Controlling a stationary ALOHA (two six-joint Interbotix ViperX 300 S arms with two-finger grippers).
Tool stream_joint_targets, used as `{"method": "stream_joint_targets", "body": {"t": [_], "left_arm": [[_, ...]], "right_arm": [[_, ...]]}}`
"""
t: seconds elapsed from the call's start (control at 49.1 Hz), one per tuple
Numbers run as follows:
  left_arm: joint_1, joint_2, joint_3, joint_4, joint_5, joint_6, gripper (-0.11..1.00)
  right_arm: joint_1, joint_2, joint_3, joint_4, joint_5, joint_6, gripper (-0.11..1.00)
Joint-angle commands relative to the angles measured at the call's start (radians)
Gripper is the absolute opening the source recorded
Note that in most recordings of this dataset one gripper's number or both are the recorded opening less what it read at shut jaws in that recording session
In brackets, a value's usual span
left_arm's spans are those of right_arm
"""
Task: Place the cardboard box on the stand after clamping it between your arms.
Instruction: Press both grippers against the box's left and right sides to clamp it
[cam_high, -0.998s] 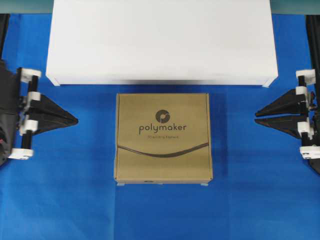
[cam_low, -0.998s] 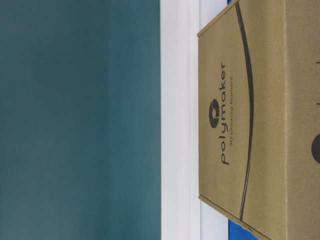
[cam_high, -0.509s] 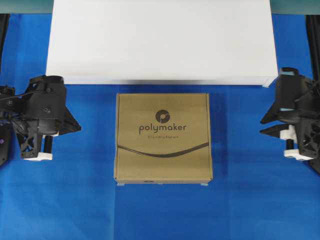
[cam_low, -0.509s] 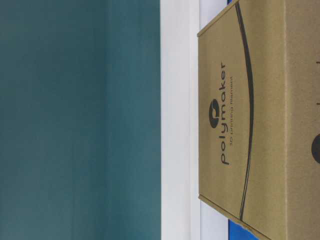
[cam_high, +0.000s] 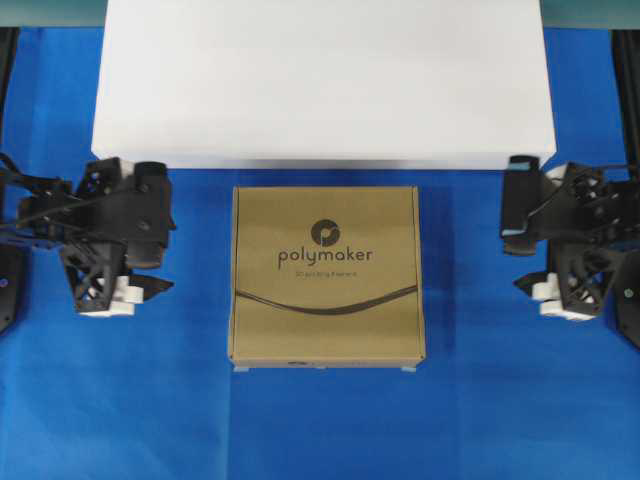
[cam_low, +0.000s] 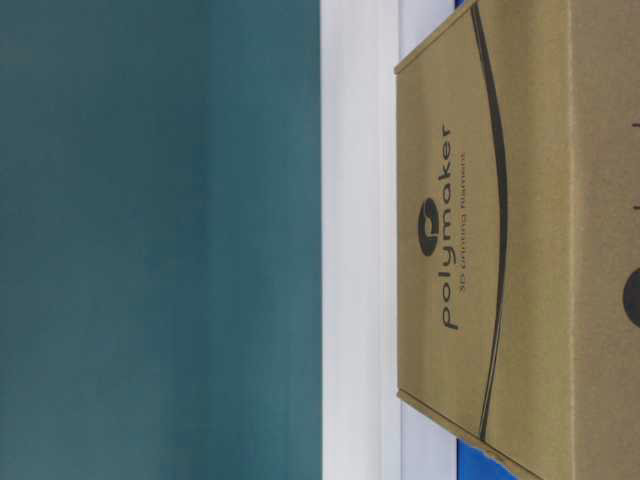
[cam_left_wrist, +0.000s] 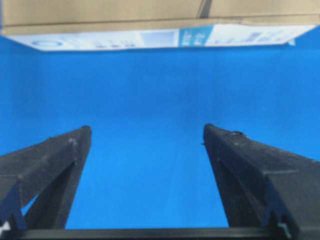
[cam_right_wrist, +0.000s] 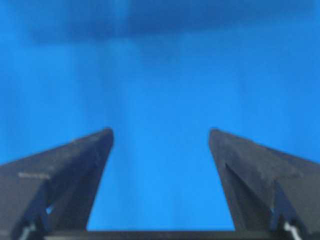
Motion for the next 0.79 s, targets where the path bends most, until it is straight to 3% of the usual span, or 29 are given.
{"method": "stream_joint_targets", "body": {"t": [0.0,0.305,0.774], "left_arm": [[0.000,0.038,0.002,0.003,-0.060,-0.002,0.85],[0.000,0.219,-0.012,0.003,-0.189,0.011,0.87],[0.003,0.344,-0.074,0.003,-0.239,0.005,0.87]], "right_arm": [[0.002,0.041,0.006,-0.003,-0.077,-0.011,0.99],[-0.003,0.256,-0.020,-0.014,-0.305,-0.018,0.99],[-0.003,0.434,-0.120,-0.015,-0.420,-0.072,0.99]]}}
